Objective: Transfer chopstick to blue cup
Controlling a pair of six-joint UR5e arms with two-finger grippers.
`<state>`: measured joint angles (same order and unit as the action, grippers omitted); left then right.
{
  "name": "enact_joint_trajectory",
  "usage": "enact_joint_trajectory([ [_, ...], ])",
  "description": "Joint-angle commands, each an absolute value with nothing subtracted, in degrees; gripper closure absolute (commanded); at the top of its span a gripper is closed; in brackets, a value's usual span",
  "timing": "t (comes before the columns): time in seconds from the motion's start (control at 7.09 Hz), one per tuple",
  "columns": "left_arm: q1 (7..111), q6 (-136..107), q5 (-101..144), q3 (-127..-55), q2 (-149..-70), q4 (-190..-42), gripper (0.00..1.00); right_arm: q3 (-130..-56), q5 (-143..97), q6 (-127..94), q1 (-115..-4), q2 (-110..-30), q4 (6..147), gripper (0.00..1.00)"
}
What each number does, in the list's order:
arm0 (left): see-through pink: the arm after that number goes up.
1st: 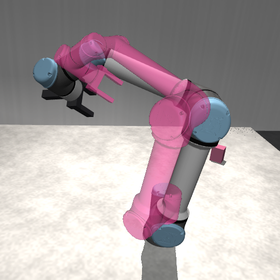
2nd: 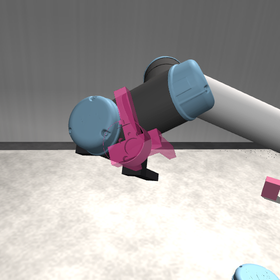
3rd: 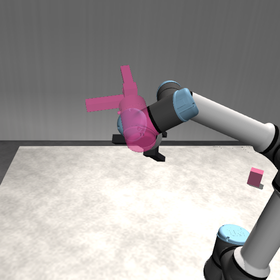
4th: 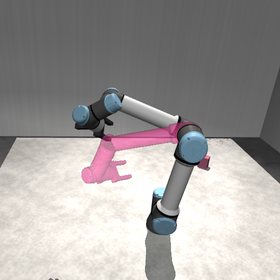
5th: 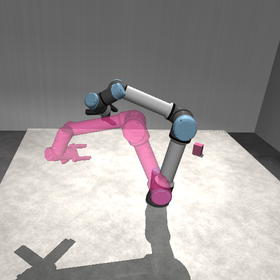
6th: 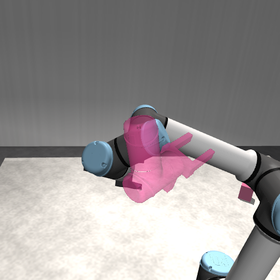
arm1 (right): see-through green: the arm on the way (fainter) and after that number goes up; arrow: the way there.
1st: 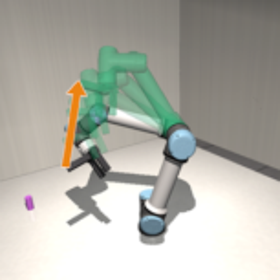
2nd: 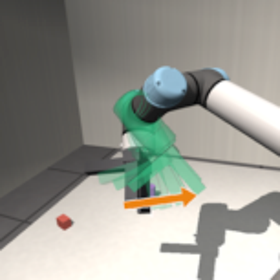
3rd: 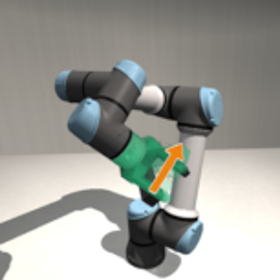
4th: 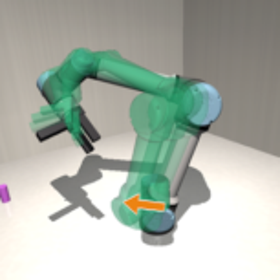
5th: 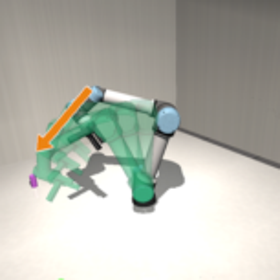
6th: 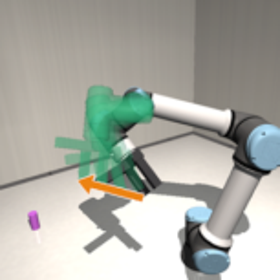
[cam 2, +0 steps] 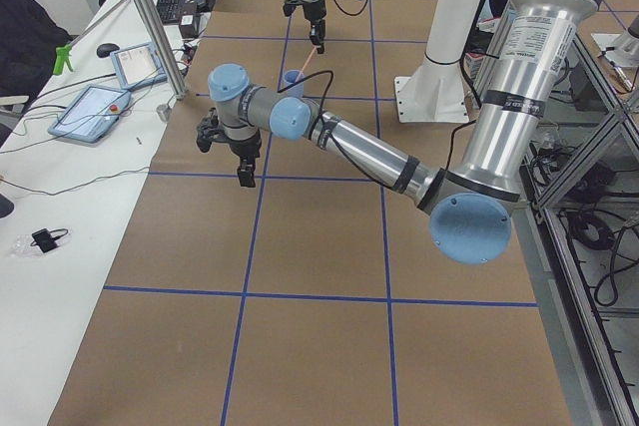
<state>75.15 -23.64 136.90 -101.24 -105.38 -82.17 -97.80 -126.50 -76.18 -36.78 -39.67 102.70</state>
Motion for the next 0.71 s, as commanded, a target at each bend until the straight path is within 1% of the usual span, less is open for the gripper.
enact_joint_trajectory([
  [0.0,75.1,-23.6,136.9,-101.2,-105.4,-82.2,0.02,-97.4,-126.5,-76.2,-37.9,-39.6,101.3,0.0],
  [0.28,75.1,-23.6,136.9,-101.2,-105.4,-82.3,0.02,-97.7,-126.5,-76.3,-40.8,-39.2,101.3,0.0],
  [0.42,75.1,-24.3,136.8,-101.2,-105.2,-82.3,0.02,-99.5,-126.7,-76.3,-43.8,-41.2,101.3,0.0],
  [0.56,75.1,-23.7,136.8,-101.2,-104.2,-82.4,0.02,-102.5,-126.5,-75.9,-46.4,-45.3,101.0,0.0],
])
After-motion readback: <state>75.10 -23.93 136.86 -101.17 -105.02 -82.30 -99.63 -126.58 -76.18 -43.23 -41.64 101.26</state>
